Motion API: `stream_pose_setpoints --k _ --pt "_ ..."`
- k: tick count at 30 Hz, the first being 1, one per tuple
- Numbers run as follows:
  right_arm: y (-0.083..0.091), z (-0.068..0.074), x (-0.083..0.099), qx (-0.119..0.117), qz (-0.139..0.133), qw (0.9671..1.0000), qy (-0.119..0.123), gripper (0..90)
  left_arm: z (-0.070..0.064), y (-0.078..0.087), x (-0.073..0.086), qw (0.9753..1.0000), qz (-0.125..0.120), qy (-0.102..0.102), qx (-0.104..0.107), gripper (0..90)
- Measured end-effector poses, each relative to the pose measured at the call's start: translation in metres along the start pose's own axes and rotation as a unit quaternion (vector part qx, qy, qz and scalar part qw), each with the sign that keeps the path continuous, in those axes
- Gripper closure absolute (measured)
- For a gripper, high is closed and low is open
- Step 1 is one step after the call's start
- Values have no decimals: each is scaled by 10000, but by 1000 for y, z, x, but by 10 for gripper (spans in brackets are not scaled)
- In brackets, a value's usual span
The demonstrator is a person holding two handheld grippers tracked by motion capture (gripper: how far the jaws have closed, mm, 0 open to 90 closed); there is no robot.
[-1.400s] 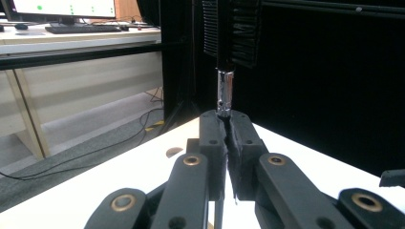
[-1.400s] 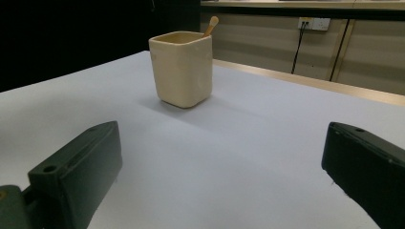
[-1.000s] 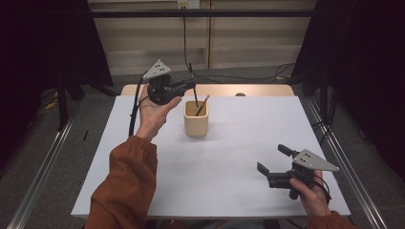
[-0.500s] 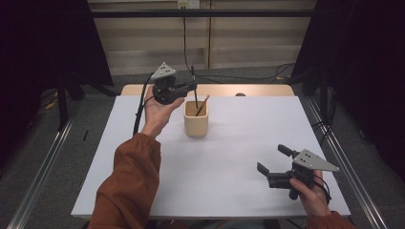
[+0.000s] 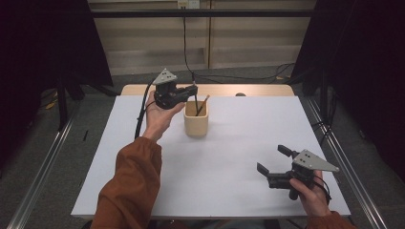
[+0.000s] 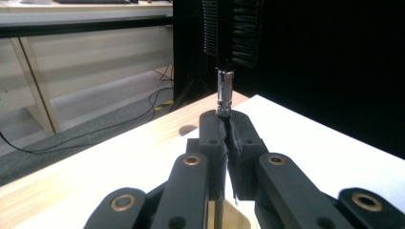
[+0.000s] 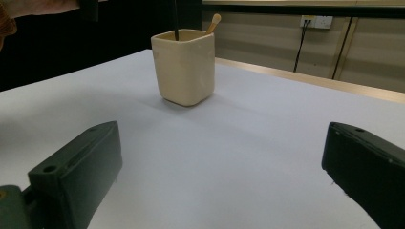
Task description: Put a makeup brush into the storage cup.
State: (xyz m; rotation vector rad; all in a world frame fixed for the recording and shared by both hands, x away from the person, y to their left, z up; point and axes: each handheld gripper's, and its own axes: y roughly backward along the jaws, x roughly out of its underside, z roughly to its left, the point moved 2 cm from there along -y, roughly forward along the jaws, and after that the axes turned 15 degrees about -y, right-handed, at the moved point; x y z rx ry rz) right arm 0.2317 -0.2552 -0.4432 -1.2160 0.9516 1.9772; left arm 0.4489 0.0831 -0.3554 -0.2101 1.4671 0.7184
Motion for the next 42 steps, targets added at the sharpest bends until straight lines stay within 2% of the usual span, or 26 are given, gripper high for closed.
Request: stream_pose_setpoints --k 12,22,37,39,42 --pt "-2 0 1 -7 21 10000 13 0 -2 -5 11 9999 98 -34 -1 860" --pt "-1 0 1 0 34 10000 29 0 -3 -7 24 9998 172 28 28 860" --pt "-2 0 1 4 35 10000 29 0 -4 -10 28 9998 187 86 36 852" --pt "-2 0 1 2 37 10000 36 0 -4 -10 28 9998 169 69 48 817" --pt "-2 0 1 2 34 10000 34 0 -3 -10 29 9997 106 189 -97 609"
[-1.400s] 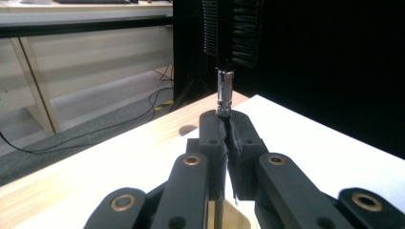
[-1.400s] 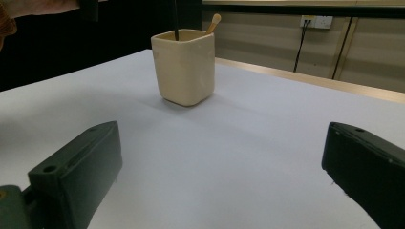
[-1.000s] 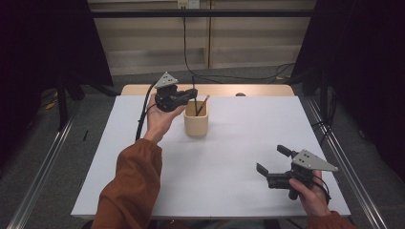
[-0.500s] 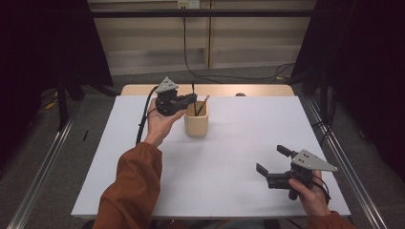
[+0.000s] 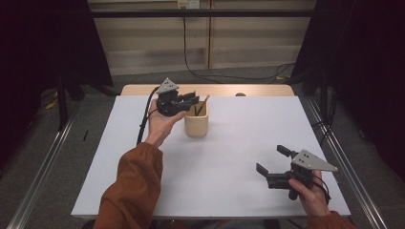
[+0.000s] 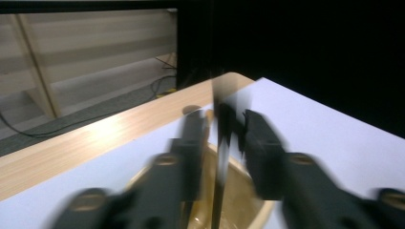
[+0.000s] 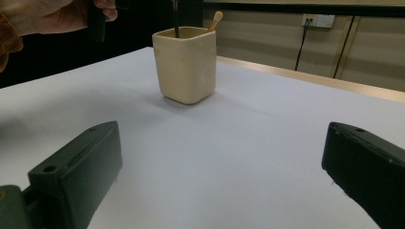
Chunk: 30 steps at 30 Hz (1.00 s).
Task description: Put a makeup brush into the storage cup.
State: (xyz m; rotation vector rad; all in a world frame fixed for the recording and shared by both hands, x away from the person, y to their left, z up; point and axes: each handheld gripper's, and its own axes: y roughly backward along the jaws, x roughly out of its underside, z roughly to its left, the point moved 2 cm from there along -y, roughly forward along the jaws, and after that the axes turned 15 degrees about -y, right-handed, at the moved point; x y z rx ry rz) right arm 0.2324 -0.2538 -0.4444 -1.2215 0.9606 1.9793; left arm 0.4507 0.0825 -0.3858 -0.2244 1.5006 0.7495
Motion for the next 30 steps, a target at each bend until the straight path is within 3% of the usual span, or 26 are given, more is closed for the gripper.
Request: stream_pose_setpoints --k 5,13,19,26,30 --pt "0 0 0 0 -9 10000 -14 0 3 1 0 9996 5 98 -248 316" --pt "0 0 0 1 -8 10000 -3 0 5 1 -1 9992 -22 83 -390 118" --pt "1 -1 0 9 -12 10000 -37 0 6 2 -2 9991 -110 102 -384 43" --pt "2 -4 1 34 -34 9999 -95 0 9 1 -1 9991 -140 192 -351 25" --pt "3 -5 2 50 -33 9999 -88 0 9 2 -1 9992 -233 98 -319 17"
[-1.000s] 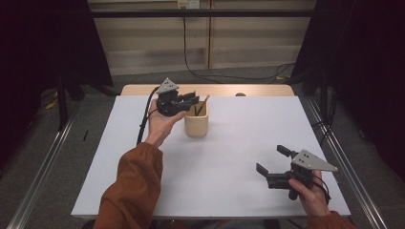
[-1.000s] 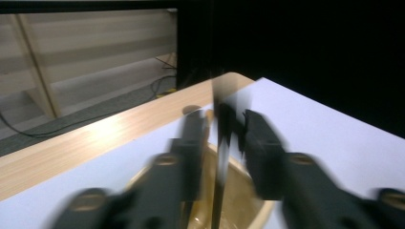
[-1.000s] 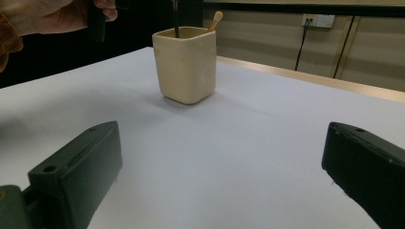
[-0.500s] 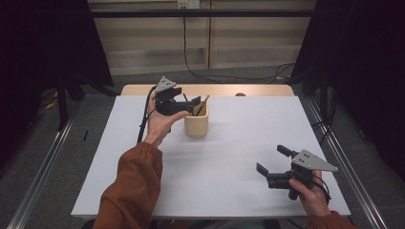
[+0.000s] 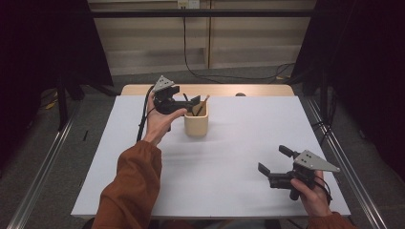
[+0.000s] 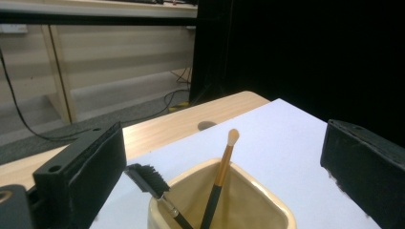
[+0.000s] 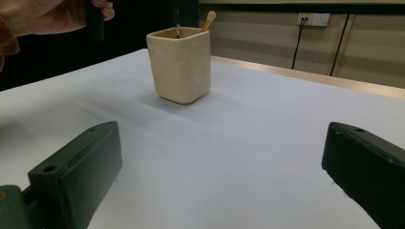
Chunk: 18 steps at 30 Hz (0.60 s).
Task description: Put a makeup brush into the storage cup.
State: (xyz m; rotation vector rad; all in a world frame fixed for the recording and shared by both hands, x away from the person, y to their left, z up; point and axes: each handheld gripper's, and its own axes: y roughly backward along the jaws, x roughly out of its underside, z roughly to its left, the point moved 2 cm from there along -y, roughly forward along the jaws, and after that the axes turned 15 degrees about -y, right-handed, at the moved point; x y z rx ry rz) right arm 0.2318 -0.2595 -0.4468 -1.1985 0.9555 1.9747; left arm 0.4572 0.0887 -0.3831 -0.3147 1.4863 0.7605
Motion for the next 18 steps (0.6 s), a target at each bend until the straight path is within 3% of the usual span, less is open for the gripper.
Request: stream_pose_setpoints --k 7,14,18 --pt "1 0 0 31 -10 10000 10 0 0 2 1 10000 81 -17 -27 17" --pt "0 2 -1 8 -14 10000 18 0 -1 11 -3 9999 -24 -151 -62 19" --pt "0 3 -1 8 -10 10000 38 0 1 15 -4 9999 -5 -110 -84 18"
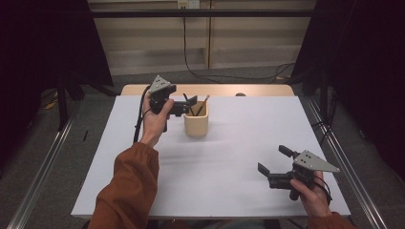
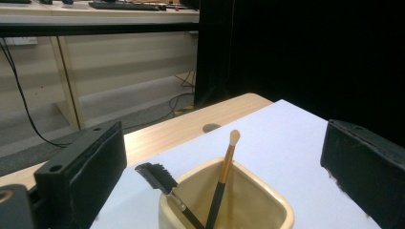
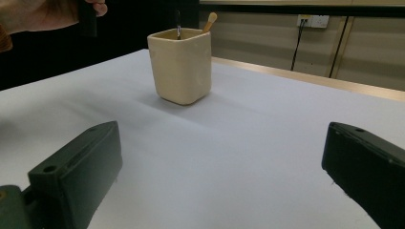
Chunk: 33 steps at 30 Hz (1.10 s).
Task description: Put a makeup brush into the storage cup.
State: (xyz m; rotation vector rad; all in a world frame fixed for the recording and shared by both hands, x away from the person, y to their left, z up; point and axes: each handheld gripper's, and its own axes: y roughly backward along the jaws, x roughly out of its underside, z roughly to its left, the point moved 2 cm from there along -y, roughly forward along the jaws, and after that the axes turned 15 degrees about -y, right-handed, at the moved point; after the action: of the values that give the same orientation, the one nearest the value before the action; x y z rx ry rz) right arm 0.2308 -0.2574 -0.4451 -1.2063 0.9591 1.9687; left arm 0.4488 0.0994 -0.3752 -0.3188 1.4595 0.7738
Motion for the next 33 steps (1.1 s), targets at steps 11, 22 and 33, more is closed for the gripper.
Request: stream_pose_setpoints --k 11,22,33 --pt "-1 2 0 1 -5 10000 3 0 0 11 4 10000 48 76 -37 17" --pt "0 2 0 -5 -11 10000 20 0 0 25 11 10000 -13 28 -80 18" --pt "-1 2 0 1 -15 10000 7 0 -4 38 14 9998 -11 -49 -179 21"
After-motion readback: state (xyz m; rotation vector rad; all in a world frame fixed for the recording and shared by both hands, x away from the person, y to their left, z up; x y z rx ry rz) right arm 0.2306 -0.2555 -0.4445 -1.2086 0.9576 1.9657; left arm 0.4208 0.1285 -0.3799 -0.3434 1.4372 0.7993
